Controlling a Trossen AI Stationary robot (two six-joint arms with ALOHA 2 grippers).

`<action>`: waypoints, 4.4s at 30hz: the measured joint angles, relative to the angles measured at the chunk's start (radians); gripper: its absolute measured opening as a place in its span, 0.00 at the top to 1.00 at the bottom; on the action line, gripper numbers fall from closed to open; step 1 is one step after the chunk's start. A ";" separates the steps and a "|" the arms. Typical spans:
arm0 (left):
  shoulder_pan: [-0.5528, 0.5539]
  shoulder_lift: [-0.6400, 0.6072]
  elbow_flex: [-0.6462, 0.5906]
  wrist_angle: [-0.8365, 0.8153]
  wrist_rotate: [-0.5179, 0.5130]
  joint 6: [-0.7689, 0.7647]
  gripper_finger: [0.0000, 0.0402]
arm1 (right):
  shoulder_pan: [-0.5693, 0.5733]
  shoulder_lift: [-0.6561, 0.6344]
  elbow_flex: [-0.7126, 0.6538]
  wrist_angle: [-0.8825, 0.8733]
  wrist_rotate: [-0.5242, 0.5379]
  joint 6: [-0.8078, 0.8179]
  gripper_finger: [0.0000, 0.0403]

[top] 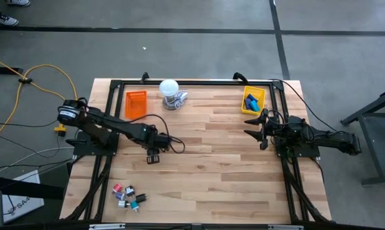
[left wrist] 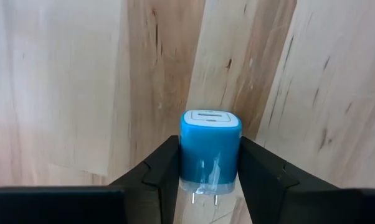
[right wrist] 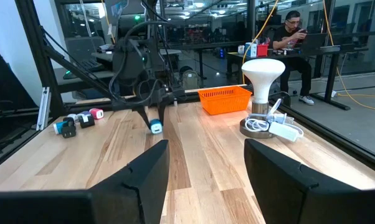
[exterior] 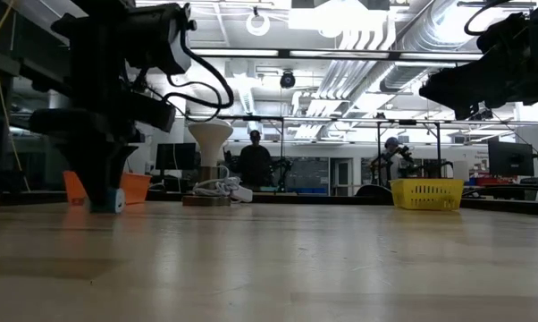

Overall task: Pick & Place Office items
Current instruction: Put the light blue charger adapter into the orange basket, then put the black charger adapter into the orange basket

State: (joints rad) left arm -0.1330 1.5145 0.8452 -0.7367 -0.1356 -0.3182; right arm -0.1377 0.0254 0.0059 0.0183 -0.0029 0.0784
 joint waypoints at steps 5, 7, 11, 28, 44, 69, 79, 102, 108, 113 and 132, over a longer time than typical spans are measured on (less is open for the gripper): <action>0.031 -0.102 0.000 -0.056 -0.010 -0.048 0.68 | 0.000 0.000 0.000 0.000 0.000 0.000 0.52; 0.049 -0.153 0.000 -0.090 -0.033 -0.064 0.68 | 0.000 0.000 0.000 0.000 0.000 0.000 0.52; 0.099 -0.251 0.000 -0.167 -0.066 -0.086 0.68 | 0.000 0.000 0.000 0.000 0.000 0.000 0.52; 0.584 -0.440 0.000 -0.306 -0.065 -0.102 0.68 | 0.000 0.000 0.000 0.000 0.000 0.000 0.52; 0.993 -0.193 0.001 -0.122 0.026 0.086 0.68 | 0.000 0.000 0.000 0.000 0.000 0.000 0.52; 1.035 -0.056 0.001 -0.032 0.095 0.083 0.55 | 0.000 0.000 0.000 0.000 0.000 0.000 0.52; 1.073 -0.144 0.001 -0.038 0.095 0.145 0.55 | 0.000 0.000 0.000 0.000 0.000 0.000 0.52; 0.753 -0.500 0.001 -0.143 0.142 0.085 0.56 | 0.000 0.000 0.000 0.000 0.000 0.000 0.52; 0.550 -0.506 0.001 -0.149 0.142 -0.003 0.61 | 0.000 0.000 0.000 0.000 0.000 0.000 0.52; 0.360 -0.506 0.001 -0.149 0.134 -0.111 0.62 | 0.000 0.000 0.000 0.000 0.000 0.000 0.52; -0.366 -0.385 0.001 -0.055 -0.034 -0.589 0.62 | 0.000 0.000 0.000 0.000 0.000 0.000 0.52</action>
State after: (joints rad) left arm -0.4995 1.1295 0.8463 -0.7914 -0.1697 -0.9069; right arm -0.1379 0.0250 0.0059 0.0181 -0.0029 0.0784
